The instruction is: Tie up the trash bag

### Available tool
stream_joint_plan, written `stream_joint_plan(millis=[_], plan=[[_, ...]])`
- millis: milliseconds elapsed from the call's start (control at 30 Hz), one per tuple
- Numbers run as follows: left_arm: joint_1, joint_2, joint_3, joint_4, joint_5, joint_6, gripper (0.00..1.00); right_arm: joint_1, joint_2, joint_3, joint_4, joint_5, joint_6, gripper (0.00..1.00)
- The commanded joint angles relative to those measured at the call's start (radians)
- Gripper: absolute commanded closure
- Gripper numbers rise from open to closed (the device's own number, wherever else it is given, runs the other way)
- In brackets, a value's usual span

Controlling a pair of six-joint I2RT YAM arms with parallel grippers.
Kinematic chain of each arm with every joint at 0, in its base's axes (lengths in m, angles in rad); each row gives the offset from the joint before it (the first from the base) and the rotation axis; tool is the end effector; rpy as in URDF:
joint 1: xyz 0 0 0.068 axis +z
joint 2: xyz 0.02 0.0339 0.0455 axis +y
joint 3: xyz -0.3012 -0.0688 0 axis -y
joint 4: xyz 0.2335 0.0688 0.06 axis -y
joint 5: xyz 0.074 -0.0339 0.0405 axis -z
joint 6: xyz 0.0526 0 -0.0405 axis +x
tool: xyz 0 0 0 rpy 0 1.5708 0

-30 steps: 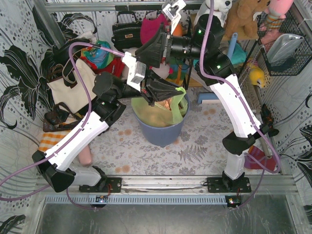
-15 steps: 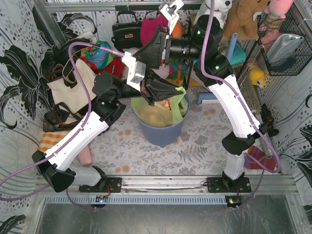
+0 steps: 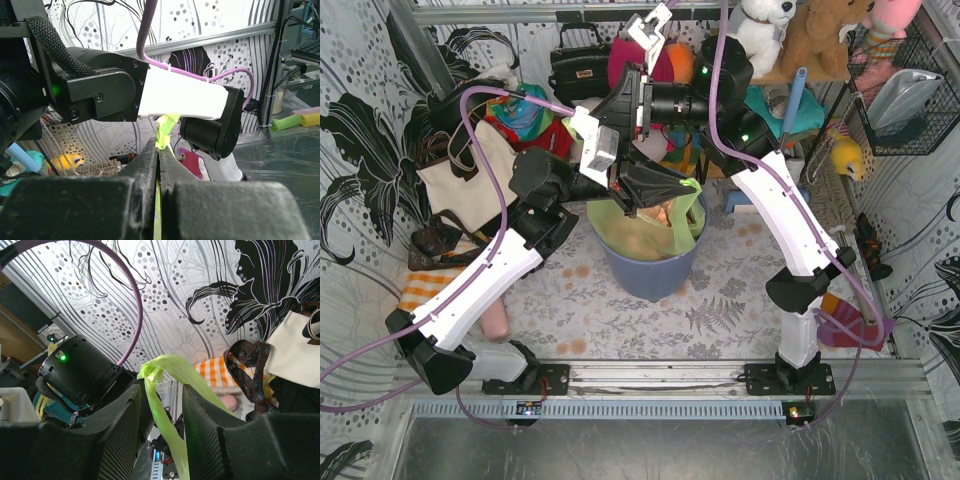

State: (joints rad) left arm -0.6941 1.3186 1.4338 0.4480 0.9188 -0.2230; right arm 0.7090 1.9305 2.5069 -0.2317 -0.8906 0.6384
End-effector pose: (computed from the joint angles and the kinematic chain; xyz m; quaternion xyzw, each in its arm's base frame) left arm 0.1727 -0.1981 0.5482 0.4786 0.3301 -0.5394 0.6091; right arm 0.2693 0.2849 0.6092 -0.3704 0.5065 0.6542 0.4223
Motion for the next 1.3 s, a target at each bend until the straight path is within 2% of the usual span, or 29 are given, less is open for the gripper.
stream_joint_plan(millis=[0,33,133,267,467,700,867,1033,1267], plan=[[-0.004,-0.023,0.013,0.032,0.011,-0.001,0.92,0.009,0.001,0.038,0.026,-0.022,0.022,0.61],[-0.004,-0.023,0.013,0.031,0.012,-0.001,0.92,0.009,0.000,0.038,0.024,-0.028,0.023,0.61],[-0.004,-0.024,0.011,0.029,0.014,-0.001,0.92,0.009,-0.017,0.022,0.034,-0.054,0.031,0.72],[-0.004,-0.030,0.008,0.028,0.015,0.000,0.92,0.009,-0.056,-0.020,0.036,-0.063,0.025,0.64],[-0.004,-0.036,0.008,0.020,0.015,0.005,0.92,0.013,-0.085,-0.073,0.050,-0.074,0.030,0.64],[-0.004,-0.036,0.007,0.020,0.015,0.004,0.92,0.015,-0.038,-0.020,0.097,-0.031,0.069,0.65],[-0.003,-0.035,0.004,0.026,0.018,-0.002,0.92,0.015,0.018,0.073,0.100,-0.030,0.099,0.72],[-0.004,-0.033,0.005,0.033,0.020,-0.006,0.92,0.015,0.020,0.076,0.108,-0.013,0.096,0.86],[-0.003,-0.033,0.005,0.031,0.022,-0.006,0.92,0.014,0.034,0.078,0.086,-0.016,0.095,0.77]])
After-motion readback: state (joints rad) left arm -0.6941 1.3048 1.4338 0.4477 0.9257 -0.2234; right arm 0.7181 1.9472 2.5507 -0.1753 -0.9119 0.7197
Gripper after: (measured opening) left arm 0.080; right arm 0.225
